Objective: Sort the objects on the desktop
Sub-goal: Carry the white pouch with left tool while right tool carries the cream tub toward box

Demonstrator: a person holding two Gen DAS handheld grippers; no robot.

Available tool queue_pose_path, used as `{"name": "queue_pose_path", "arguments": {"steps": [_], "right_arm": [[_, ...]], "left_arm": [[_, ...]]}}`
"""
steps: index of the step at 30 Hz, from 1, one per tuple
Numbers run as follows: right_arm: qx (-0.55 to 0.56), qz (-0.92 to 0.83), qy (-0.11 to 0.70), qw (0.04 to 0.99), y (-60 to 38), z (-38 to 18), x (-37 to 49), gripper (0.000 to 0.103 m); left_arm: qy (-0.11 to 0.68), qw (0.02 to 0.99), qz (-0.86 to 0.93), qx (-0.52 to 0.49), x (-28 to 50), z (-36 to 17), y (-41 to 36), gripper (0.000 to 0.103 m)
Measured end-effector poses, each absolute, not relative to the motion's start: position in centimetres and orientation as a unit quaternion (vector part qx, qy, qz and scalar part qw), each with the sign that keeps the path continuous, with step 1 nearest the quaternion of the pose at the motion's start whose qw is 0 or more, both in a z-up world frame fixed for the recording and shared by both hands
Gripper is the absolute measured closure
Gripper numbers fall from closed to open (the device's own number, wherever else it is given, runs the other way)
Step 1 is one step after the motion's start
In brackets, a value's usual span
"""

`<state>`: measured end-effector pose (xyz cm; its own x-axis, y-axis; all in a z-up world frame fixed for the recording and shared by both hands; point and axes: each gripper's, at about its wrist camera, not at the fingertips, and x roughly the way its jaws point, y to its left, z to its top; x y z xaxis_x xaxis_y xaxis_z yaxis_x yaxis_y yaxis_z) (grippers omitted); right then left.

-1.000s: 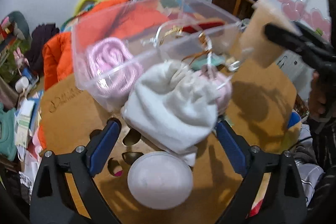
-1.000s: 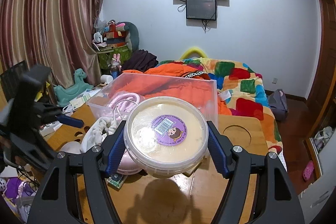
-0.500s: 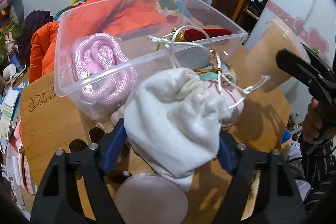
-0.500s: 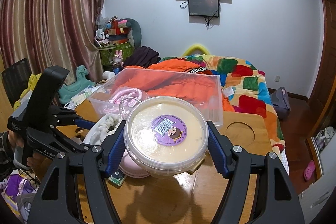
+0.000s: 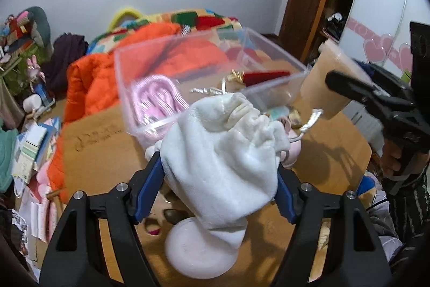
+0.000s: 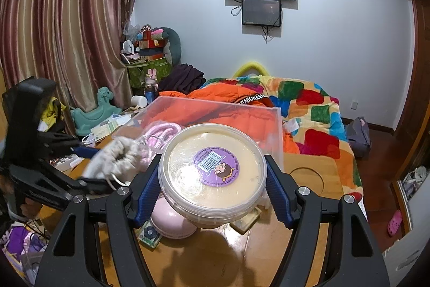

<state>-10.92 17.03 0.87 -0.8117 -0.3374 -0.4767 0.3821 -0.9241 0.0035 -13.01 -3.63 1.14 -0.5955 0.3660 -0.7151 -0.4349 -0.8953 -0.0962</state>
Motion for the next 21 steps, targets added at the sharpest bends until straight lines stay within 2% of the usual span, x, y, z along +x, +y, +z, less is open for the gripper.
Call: {"name": "queue_pose_path", "arguments": {"steps": [9,21], "right_arm": [[0.230,-0.954,0.045,0.189,16.6,2.1,-12.5,0.035],[0.229,-0.952,0.061,0.195,14.7,1.9,-14.9,0.035]], "left_arm": [[0.084,0.200,0.911,-0.351,-14.5,4.5,-5.0,0.030],[0.176,0.184,0.905,-0.341,-17.8,4.3,-3.3,0.030]]}}
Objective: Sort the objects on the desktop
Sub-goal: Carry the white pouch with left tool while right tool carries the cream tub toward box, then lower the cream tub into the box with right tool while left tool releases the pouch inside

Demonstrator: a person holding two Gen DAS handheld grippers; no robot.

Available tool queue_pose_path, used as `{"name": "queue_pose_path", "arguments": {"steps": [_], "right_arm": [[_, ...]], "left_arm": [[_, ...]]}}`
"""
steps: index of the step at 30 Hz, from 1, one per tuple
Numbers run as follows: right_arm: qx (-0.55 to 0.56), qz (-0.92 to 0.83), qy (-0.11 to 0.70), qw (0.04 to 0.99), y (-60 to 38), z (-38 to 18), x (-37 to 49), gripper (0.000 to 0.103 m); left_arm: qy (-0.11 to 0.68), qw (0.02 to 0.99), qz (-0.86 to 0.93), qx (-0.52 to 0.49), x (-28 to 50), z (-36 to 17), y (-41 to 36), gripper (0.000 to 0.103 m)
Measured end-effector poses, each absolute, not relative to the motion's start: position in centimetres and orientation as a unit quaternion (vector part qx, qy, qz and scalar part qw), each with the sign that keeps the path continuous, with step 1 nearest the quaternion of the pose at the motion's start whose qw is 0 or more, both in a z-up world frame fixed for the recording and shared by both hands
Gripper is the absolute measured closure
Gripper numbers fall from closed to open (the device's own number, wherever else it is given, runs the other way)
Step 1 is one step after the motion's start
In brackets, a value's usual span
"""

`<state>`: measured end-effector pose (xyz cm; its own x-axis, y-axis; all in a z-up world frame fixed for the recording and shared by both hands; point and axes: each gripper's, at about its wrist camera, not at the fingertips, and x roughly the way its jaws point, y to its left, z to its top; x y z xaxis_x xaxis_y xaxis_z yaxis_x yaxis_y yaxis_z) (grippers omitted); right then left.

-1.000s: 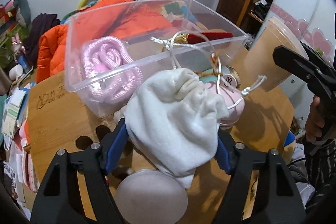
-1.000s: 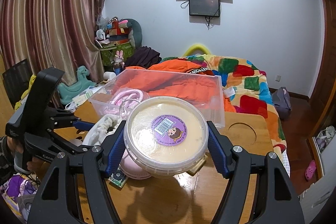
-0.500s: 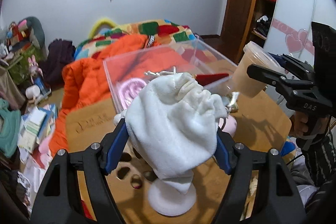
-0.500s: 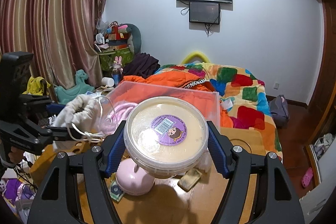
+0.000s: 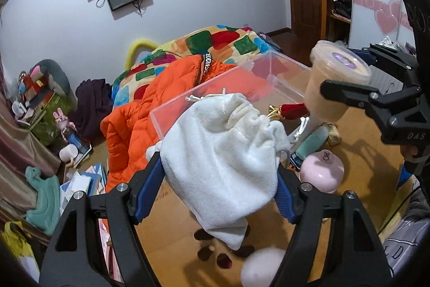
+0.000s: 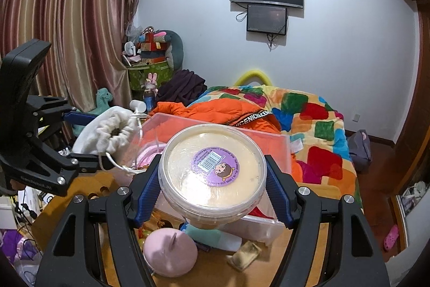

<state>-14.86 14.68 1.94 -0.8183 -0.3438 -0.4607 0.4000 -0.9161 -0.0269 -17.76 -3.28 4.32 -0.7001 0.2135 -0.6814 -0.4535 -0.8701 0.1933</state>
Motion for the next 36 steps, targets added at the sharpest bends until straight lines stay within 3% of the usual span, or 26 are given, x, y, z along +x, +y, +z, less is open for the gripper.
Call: {"name": "queue_pose_path", "arguments": {"steps": [15,25,36], "right_arm": [[0.251,-0.941,0.070,0.217,13.2,0.1,-19.2,0.035],[0.280,-0.932,0.021,0.229,13.8,-1.2,-21.7,0.035],[0.313,-0.920,0.040,0.231,12.6,-3.1,-22.5,0.036]], "left_arm": [[0.146,0.228,0.891,-0.364,-20.9,1.5,-2.3,0.029],[0.113,0.236,0.891,-0.372,-21.7,1.1,-2.8,0.029],[0.083,0.233,0.896,-0.369,-20.6,1.7,-4.0,0.028]]}}
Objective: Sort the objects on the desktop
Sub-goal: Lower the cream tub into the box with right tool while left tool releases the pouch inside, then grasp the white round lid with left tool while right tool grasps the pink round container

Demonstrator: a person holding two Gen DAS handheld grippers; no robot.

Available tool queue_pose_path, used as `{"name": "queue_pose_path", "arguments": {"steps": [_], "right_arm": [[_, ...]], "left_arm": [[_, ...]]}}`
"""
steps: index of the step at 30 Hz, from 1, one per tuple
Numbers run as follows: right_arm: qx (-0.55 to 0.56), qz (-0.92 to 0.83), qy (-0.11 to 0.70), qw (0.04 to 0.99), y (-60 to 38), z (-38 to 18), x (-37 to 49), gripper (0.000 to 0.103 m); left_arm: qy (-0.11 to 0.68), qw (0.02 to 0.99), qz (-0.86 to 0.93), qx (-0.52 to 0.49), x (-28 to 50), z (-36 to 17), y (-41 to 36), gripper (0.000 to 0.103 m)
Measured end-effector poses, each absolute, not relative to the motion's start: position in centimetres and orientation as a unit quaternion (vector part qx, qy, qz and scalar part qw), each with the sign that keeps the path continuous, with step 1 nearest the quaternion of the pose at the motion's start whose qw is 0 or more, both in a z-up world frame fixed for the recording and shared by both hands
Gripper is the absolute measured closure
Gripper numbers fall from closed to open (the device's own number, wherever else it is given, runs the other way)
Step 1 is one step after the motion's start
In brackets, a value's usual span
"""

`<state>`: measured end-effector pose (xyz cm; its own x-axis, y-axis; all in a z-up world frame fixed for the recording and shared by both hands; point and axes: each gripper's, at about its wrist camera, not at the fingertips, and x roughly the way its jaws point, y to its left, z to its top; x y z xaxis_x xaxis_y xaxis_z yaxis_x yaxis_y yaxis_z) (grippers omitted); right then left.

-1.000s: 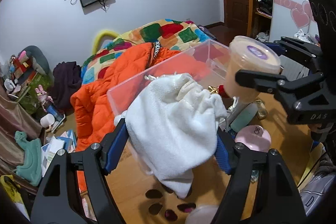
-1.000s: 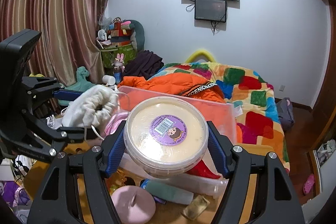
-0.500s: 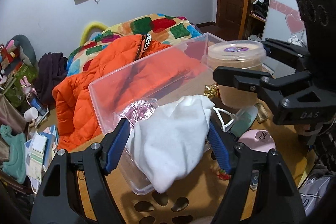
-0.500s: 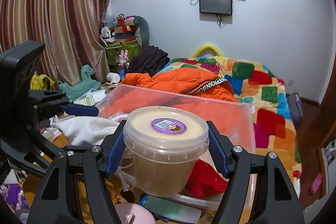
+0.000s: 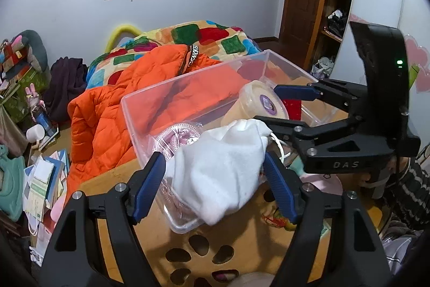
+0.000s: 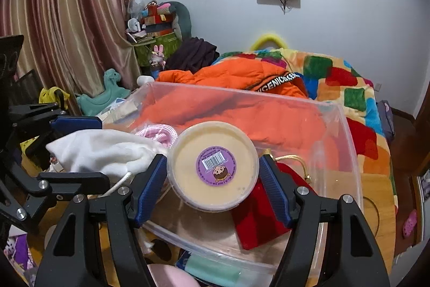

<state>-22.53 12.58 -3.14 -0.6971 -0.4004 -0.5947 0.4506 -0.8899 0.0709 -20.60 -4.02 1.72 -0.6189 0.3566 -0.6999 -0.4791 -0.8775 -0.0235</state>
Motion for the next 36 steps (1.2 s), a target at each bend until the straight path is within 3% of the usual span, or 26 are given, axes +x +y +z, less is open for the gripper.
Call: {"name": "queue_pose_path", "arguments": {"steps": [7,10,36], "right_arm": [[0.283,-0.928,0.085,0.226,12.3,-1.7,-20.2,0.035],[0.280,-0.932,0.091,0.214,12.8,-1.7,-19.3,0.034],[0.233,-0.954,0.044,0.182,15.8,1.5,-10.0,0.006]], "left_arm": [[0.078,0.226,0.901,-0.363,-19.4,2.3,-4.5,0.028],[0.073,0.226,0.902,-0.359,-18.8,2.7,-4.6,0.023],[0.049,0.153,0.932,-0.325,-10.7,3.6,-4.8,0.004]]}}
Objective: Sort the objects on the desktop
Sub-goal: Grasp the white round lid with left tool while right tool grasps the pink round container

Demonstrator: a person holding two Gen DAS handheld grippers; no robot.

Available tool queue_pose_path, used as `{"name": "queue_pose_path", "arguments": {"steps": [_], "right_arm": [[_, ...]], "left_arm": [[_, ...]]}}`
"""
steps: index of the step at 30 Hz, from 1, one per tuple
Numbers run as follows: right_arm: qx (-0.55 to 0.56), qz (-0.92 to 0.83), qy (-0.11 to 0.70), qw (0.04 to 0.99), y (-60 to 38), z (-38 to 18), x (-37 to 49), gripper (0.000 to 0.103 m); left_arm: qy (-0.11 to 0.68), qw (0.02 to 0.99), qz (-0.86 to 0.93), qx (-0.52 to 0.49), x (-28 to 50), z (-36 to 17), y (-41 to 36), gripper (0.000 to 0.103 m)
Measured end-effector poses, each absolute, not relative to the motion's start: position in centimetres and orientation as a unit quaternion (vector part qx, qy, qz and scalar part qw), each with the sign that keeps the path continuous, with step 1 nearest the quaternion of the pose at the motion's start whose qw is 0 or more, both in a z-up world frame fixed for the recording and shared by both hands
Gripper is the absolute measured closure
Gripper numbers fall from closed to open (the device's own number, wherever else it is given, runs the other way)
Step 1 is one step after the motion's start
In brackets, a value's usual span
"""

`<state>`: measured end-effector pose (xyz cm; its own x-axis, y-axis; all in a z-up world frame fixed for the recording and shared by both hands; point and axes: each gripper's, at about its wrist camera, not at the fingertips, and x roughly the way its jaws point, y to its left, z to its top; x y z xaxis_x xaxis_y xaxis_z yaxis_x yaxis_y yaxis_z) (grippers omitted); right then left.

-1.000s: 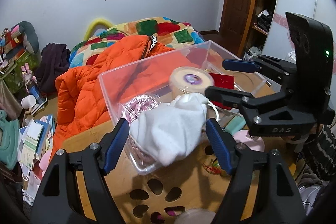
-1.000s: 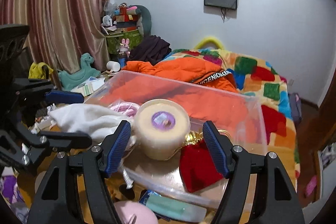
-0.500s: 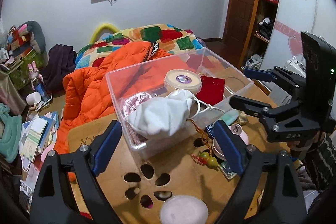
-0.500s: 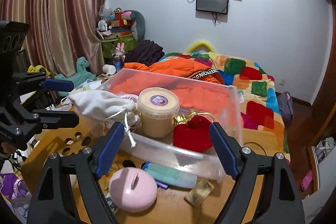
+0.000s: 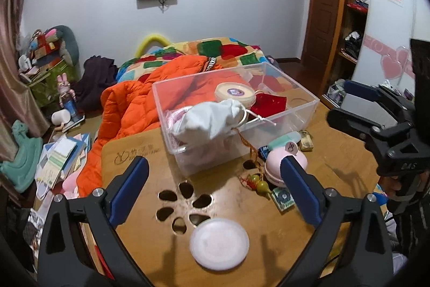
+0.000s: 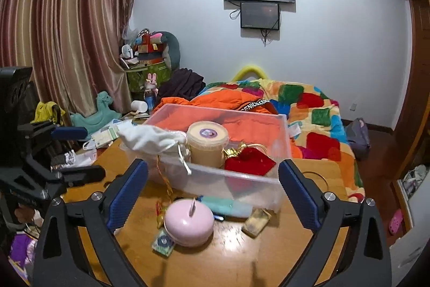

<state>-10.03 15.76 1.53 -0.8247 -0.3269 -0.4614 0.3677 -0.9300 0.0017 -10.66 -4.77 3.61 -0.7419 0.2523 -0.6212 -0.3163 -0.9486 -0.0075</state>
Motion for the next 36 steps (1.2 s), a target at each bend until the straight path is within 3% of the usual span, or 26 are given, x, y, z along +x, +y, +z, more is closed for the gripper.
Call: {"name": "queue_pose_path", "arguments": {"steps": [10,16,33,36], "right_arm": [[0.229,-0.961,0.033,0.150,18.1,0.2,-7.9,0.006],[0.272,-0.944,0.002,0.185,18.0,-2.2,-8.9,0.006],[0.358,-0.908,0.021,0.218,14.0,-7.4,-11.9,0.007],[0.370,-0.904,0.008,0.214,14.0,-7.8,-12.6,0.013]], "left_arm": [[0.021,0.127,0.935,-0.330,-8.3,1.3,-5.7,0.004],[0.029,0.103,0.934,-0.342,-7.7,-1.0,-5.8,0.004],[-0.016,0.130,0.917,-0.376,-7.9,-5.2,-7.2,0.004],[-0.009,0.127,0.919,-0.374,-7.9,-5.5,-6.8,0.004]]}}
